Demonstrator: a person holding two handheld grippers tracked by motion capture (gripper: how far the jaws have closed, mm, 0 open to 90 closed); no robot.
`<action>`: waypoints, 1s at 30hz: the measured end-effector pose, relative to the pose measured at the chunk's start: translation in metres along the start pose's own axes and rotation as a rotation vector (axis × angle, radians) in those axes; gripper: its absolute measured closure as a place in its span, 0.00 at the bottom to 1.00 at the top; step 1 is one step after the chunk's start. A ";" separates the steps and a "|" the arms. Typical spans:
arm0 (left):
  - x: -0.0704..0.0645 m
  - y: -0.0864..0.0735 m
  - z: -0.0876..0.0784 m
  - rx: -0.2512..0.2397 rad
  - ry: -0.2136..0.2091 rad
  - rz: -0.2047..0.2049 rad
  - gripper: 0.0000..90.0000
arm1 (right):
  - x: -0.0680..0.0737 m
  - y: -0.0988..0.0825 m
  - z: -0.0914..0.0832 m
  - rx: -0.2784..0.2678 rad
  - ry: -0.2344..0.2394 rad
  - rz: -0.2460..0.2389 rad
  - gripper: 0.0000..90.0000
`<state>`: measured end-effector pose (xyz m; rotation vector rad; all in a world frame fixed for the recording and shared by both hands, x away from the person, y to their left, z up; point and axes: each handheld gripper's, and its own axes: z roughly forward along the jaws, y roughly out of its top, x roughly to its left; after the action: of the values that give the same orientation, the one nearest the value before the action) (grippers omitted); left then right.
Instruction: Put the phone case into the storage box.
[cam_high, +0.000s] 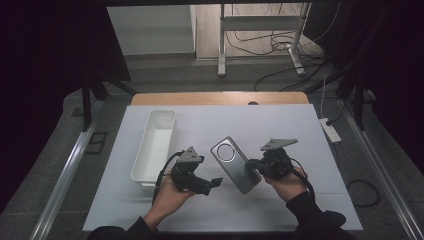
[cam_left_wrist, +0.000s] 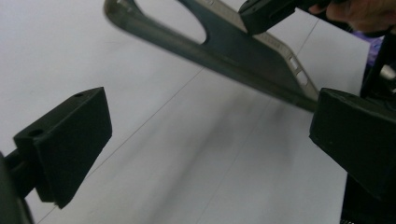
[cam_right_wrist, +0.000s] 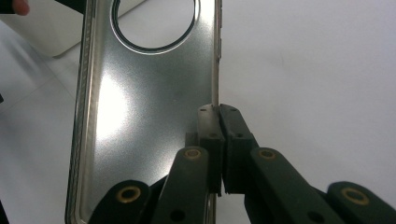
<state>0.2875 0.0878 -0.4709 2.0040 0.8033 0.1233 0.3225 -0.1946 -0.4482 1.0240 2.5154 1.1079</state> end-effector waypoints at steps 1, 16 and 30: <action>0.000 0.000 0.000 0.003 0.001 0.001 0.00 | 0.002 0.000 0.001 0.000 0.000 -0.006 0.98; 0.002 0.006 0.013 0.015 -0.014 -0.038 0.07 | 0.017 0.002 0.007 0.002 -0.001 -0.021 0.98; -0.001 0.008 0.021 0.036 -0.059 -0.055 0.23 | 0.023 0.002 0.008 -0.013 0.006 -0.030 0.98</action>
<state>0.2990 0.0686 -0.4760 2.0077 0.8274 0.0174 0.3101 -0.1733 -0.4506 0.9775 2.5167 1.1184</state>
